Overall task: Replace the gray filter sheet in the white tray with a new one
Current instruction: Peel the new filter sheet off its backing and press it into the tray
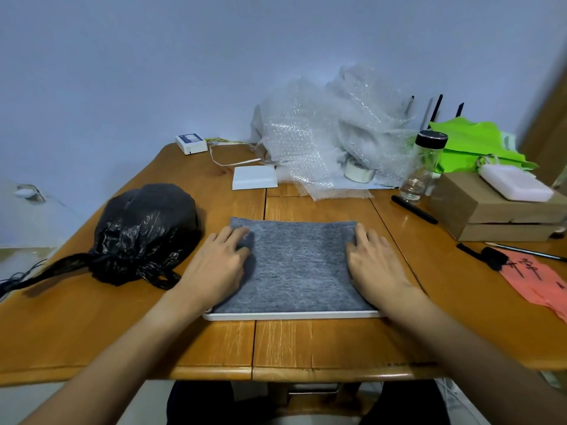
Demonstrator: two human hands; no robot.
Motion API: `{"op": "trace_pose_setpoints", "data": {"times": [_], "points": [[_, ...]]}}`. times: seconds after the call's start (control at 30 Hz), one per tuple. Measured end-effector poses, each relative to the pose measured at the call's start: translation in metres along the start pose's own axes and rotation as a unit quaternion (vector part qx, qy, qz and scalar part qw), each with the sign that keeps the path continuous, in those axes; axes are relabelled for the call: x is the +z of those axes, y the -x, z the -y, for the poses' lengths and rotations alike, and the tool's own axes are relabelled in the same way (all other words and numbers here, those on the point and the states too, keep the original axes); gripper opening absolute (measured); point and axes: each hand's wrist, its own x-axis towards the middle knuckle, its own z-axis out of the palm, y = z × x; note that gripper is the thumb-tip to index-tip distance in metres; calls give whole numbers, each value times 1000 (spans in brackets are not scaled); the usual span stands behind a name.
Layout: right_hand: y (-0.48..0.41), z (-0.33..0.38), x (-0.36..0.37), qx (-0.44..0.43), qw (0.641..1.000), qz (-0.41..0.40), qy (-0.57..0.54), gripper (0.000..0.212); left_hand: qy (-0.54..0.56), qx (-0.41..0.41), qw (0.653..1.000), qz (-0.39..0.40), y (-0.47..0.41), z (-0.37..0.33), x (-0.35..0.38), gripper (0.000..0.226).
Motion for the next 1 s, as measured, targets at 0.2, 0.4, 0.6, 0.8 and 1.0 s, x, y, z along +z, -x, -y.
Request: {"op": "trace_pose_setpoints", "data": {"times": [0.2,0.4,0.6,0.8,1.0], "points": [[-37,-16,11,42,975,-50,-214,61,109,-80,991,19,-33,19,4,60],[-71,-36,23,141,943,32,-299,44,285,-270,919,37,-64,44,8,39],[-77,-43,29,109,948,59,-293,42,260,-228,938,15,-62,47,13,26],[-74,-42,32,42,974,-14,-222,19,251,-177,951,32,-55,47,14,16],[-74,-36,35,-18,988,-78,-134,14,73,-71,995,-18,-57,34,10,32]]}}
